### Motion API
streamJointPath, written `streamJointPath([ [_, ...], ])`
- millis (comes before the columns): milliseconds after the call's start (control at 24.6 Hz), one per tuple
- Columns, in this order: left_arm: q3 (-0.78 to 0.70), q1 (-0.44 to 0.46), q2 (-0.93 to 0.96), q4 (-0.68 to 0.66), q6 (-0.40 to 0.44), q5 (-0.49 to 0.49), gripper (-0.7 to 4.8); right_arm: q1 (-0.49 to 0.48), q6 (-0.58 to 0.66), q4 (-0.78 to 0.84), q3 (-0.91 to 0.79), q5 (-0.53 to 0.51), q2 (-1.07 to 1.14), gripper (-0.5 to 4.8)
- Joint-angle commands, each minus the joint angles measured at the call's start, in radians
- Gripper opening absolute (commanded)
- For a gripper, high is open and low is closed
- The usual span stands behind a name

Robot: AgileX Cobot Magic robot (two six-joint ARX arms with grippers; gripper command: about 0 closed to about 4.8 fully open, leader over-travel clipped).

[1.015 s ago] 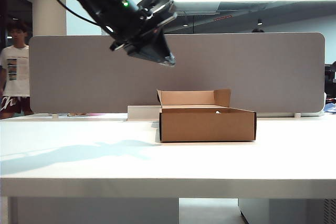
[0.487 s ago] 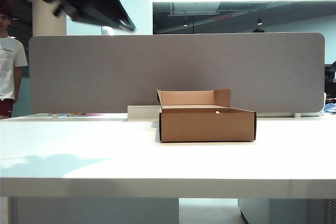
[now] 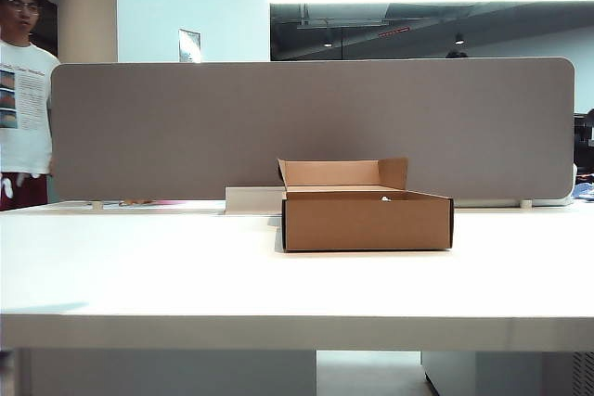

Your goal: Pick up all the paper balls on the table and put them in the paper box.

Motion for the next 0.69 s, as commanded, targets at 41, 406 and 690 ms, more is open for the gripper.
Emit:
streamJointPath([
  [41,0.000,0.001,-0.051,-0.043,0.003,-0.035,-0.06,0.000,0.002,0.026,-0.009,-0.013,-0.002,-0.07],
  [406,0.000,0.001,-0.116,-0.097,0.003,-0.056,-0.06,0.000,-0.071,0.043,-0.018,0.015,0.003,-0.07],
  [690,0.000,0.001,-0.116,-0.105,0.005,-0.056,-0.06,0.000,-0.069,0.054,-0.019,0.053,0.000,-0.06],
])
